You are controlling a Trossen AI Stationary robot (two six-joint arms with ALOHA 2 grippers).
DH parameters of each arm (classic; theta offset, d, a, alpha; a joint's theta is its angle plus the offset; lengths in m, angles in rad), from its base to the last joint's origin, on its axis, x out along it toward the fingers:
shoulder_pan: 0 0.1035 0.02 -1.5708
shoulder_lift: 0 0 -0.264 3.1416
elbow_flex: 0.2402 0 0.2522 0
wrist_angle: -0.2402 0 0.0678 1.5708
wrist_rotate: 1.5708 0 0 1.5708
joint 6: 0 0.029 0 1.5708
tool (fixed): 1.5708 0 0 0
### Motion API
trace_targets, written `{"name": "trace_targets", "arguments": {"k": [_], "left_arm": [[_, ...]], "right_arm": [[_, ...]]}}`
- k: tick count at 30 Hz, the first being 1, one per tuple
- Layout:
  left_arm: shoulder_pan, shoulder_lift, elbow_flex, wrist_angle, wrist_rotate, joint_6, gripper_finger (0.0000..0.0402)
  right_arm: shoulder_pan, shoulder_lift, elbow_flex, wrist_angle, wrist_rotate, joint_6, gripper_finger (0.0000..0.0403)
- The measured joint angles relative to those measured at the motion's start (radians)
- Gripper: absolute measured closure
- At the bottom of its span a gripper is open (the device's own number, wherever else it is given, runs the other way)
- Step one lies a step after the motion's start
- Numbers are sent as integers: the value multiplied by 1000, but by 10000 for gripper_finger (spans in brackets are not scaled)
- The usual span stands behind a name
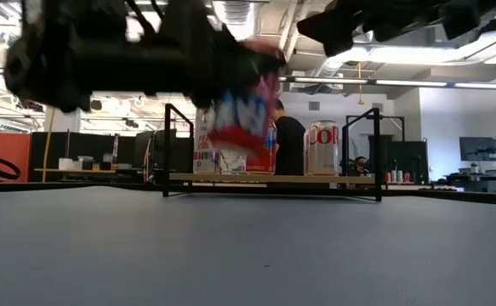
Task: Place canned beverage on shelf
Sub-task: Put the red soda can on the shelf aligned with the other red soda cans
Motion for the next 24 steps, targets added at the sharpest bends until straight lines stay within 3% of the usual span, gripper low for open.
{"name": "trace_targets", "arguments": {"k": [8,15,24], "left_arm": [[13,188,133,5,0,-19,109],[37,196,163,-61,-14,-73,108],[38,196,186,-102,-27,-102,92]], "right_arm": [[64,-74,-1,-60,58,-13,113],[104,-73,-1,-86,130,-42,113],[101,-73,-1,-108,136,-42,113]]}}
